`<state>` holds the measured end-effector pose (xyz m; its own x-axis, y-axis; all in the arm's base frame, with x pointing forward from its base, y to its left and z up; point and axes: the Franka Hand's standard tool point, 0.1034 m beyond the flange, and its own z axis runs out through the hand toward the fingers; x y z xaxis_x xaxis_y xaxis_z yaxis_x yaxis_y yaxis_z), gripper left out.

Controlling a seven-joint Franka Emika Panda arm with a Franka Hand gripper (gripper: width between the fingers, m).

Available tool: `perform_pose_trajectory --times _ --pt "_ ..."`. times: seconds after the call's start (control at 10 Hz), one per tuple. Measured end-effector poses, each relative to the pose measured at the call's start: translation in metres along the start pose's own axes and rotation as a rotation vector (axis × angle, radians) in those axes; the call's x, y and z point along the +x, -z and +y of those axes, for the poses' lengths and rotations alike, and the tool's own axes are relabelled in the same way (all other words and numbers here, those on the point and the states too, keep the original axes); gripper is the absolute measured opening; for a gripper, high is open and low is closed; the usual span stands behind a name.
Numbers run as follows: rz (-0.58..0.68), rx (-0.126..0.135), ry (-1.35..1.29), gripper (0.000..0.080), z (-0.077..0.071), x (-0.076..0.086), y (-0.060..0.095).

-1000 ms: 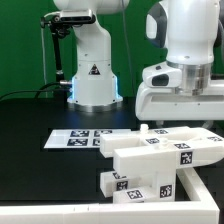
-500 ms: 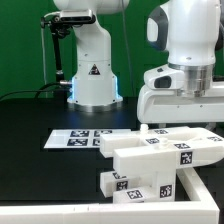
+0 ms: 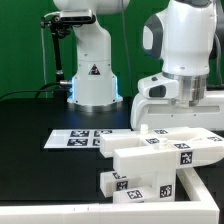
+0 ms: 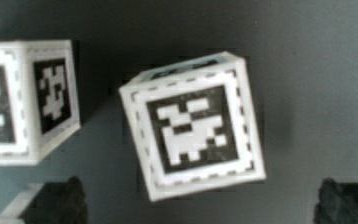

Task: Assemble chair

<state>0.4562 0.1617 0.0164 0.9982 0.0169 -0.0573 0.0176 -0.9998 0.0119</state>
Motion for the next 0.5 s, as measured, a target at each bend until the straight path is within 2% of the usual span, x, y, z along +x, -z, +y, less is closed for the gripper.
perform_pose_trajectory --times 0.2,0.5 --pt "-0.004 -0.005 -0.002 0.0649 0.003 -0.004 -0.005" --pt "-0.03 -0.015 -0.003 0.0649 0.009 -0.019 -0.013"
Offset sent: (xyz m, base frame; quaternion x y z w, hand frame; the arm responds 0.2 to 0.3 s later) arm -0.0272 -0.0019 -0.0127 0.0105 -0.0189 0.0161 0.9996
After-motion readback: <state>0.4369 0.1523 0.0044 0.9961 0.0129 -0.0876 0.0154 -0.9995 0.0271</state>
